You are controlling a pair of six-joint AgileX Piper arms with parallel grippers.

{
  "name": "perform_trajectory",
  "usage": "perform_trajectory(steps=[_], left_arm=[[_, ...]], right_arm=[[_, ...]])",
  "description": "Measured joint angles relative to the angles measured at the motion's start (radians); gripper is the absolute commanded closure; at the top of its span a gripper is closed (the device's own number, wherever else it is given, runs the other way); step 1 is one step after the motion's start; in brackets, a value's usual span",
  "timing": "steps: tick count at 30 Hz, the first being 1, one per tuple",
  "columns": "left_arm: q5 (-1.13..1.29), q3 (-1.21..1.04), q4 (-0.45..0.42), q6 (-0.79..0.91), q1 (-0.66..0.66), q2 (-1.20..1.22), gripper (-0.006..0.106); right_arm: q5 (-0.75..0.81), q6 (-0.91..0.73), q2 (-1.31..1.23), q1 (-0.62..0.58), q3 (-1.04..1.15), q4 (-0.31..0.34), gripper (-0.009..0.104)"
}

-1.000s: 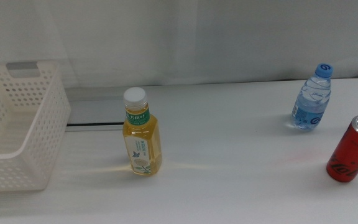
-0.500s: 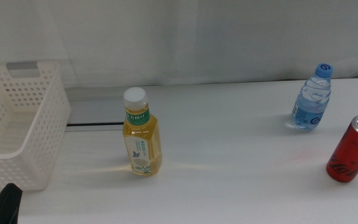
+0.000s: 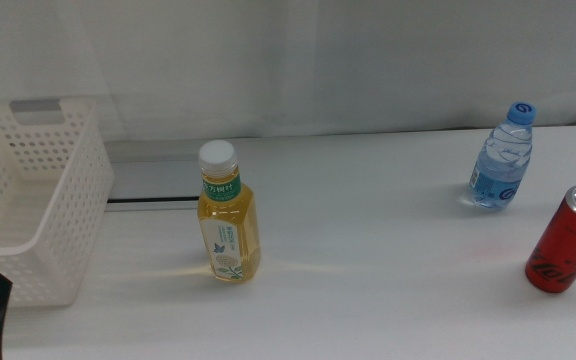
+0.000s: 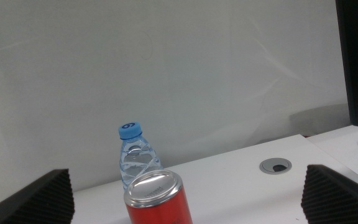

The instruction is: Use arms to grab the bottles and put them into the dustbin to the left of the table.

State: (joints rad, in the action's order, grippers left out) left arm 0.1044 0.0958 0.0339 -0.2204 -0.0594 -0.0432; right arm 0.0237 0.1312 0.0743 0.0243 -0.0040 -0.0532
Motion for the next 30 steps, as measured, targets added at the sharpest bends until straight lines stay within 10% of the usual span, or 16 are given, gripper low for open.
perform_trajectory(steps=[20, 30], left_arm=[[-0.001, 0.405, 0.006, 0.123, -0.028, -0.585, 0.010], [-0.208, 0.405, 0.001, 0.167, -0.390, -0.881, 0.010]], right_arm=[[0.000, 0.003, 0.000, 0.000, 0.000, -0.011, -0.008], [0.000, 0.003, 0.000, 0.000, 0.000, -0.021, -0.008]])
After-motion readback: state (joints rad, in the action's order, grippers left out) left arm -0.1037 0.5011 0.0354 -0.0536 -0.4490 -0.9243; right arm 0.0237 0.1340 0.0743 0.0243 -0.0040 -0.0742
